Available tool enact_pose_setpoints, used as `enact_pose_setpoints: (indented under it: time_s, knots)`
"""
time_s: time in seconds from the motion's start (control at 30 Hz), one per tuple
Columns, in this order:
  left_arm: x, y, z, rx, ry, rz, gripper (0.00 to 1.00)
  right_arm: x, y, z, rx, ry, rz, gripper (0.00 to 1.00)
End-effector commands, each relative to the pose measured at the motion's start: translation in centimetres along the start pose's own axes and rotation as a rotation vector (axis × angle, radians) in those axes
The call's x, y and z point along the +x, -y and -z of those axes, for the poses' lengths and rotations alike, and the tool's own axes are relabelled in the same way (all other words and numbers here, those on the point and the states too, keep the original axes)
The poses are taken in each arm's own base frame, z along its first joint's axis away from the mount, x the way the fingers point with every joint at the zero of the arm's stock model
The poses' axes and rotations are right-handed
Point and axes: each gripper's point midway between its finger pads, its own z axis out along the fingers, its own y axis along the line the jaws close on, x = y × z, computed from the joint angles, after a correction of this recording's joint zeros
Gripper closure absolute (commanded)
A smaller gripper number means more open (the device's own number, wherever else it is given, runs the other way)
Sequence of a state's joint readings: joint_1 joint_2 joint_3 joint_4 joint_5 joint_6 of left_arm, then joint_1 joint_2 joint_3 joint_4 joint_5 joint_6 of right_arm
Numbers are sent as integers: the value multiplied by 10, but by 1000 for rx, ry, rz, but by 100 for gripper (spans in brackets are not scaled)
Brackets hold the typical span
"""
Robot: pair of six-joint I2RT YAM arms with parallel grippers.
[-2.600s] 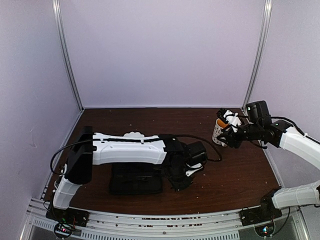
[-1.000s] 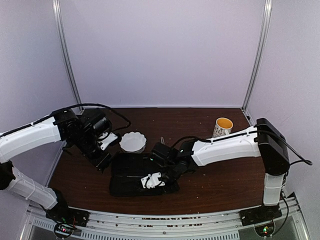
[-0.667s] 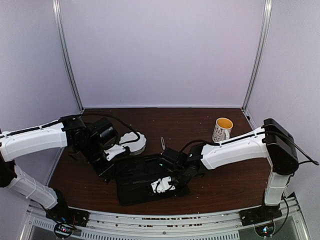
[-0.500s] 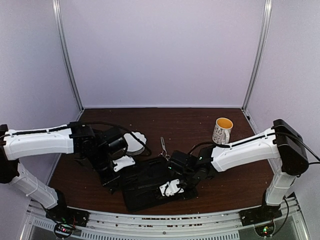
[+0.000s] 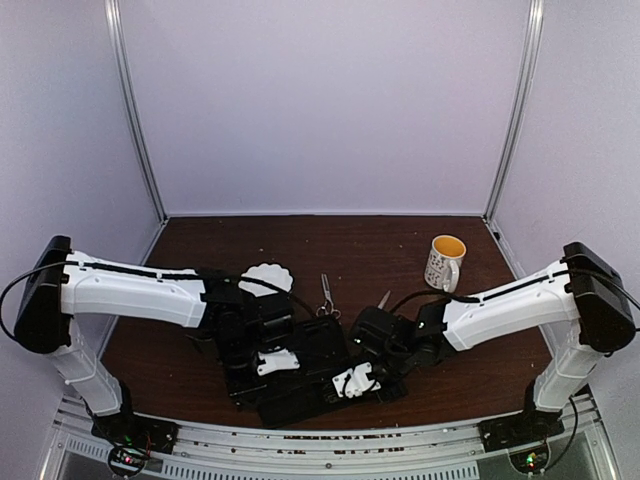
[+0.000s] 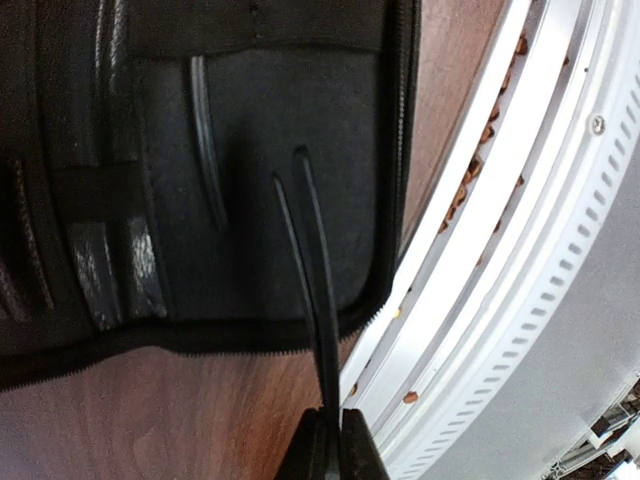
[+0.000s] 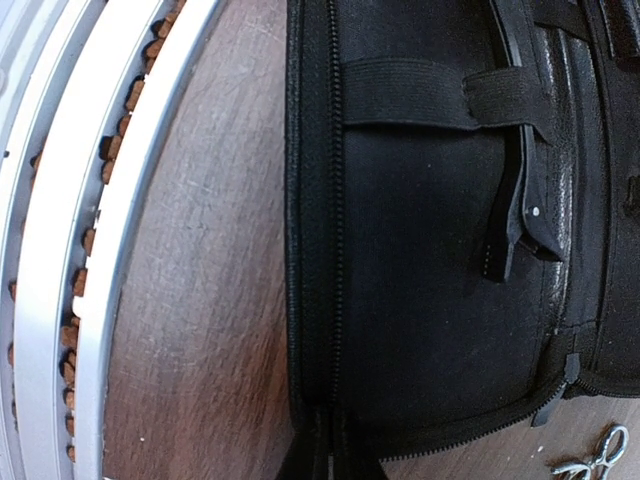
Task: Sort the hair-cutting tools
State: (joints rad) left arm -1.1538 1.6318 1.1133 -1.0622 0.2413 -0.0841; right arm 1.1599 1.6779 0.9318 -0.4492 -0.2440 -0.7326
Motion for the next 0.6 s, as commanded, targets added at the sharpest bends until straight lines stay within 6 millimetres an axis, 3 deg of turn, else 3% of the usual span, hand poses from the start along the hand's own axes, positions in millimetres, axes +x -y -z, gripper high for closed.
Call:
enact_pose_setpoints:
  time_s: [0.0,0.23,0.57]
  knots:
    - [-22,4,-6,22,25,-34,100,15,-3,-8,5,-50,3,97]
    - [-40,7,-19,60,28,-62,100,14,-6,-10,-5,-35,-4,97]
    - [-43,6,-37,84,-6,-69,100,14,-5,-11,3,-31,-10,97]
